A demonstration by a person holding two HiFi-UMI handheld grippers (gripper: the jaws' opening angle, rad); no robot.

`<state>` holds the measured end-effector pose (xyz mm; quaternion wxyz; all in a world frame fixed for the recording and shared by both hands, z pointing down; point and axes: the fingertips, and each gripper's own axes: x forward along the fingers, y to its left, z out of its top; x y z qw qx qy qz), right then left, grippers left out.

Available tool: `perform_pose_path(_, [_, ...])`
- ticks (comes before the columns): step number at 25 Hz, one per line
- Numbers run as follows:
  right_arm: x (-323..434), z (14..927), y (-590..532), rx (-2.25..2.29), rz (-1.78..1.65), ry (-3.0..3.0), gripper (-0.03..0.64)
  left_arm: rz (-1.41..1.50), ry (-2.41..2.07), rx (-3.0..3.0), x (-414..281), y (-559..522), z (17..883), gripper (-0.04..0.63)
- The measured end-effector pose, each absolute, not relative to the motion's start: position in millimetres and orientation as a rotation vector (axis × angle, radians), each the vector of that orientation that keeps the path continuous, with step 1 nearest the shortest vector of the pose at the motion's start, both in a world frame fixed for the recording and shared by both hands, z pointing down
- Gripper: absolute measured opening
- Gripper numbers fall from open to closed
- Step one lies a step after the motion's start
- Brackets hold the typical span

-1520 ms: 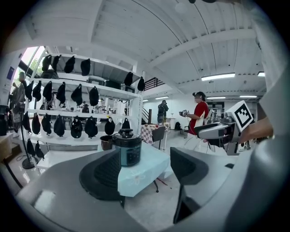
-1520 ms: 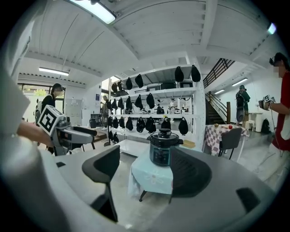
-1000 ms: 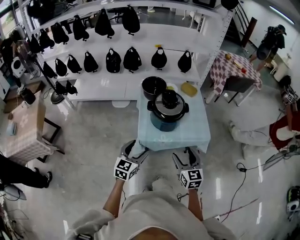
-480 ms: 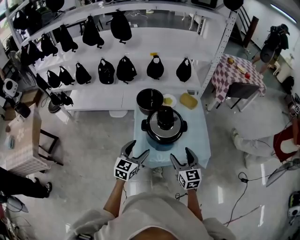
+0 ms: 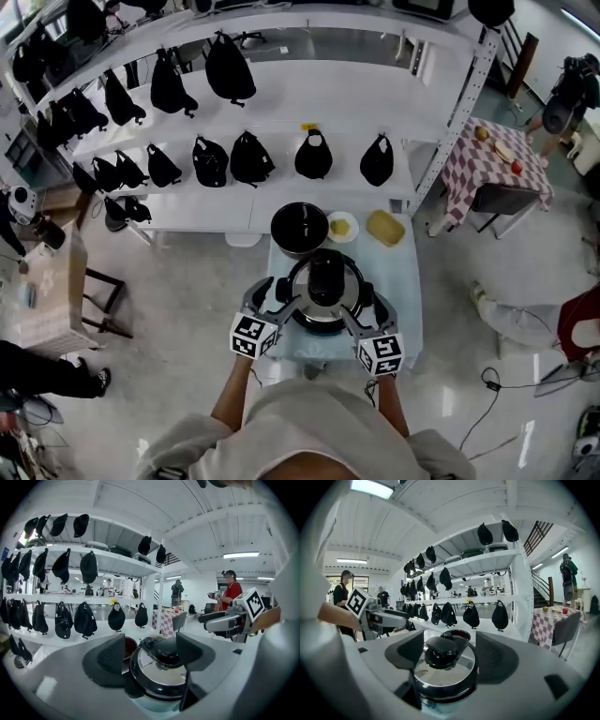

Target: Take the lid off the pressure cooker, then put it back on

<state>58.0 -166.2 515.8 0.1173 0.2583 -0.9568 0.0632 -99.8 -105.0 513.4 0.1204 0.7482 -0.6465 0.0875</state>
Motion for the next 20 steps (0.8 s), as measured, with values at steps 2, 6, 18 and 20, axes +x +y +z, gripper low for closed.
perform_pose_path(2, [49,519,-180,0.724,0.195,-2.804,0.319,0.262,-1.899,2.170,-106,-120,514,0.322])
perform_pose_path(6, [36,525,-200,0.672,0.211,-2.800,0.318,0.267,-1.911,2.135,-117,-139,519,0.322])
perform_pose_path(18, [-13,532,-225,0.694,0.205,-2.768,0.318,0.230,-1.861,2.155,-163,-167,532,0.322])
perform_pose_path(20, [-24,529,-227,0.733,0.204,-2.762,0.318,0.232,-1.840,2.182,-176,-170,530,0.322])
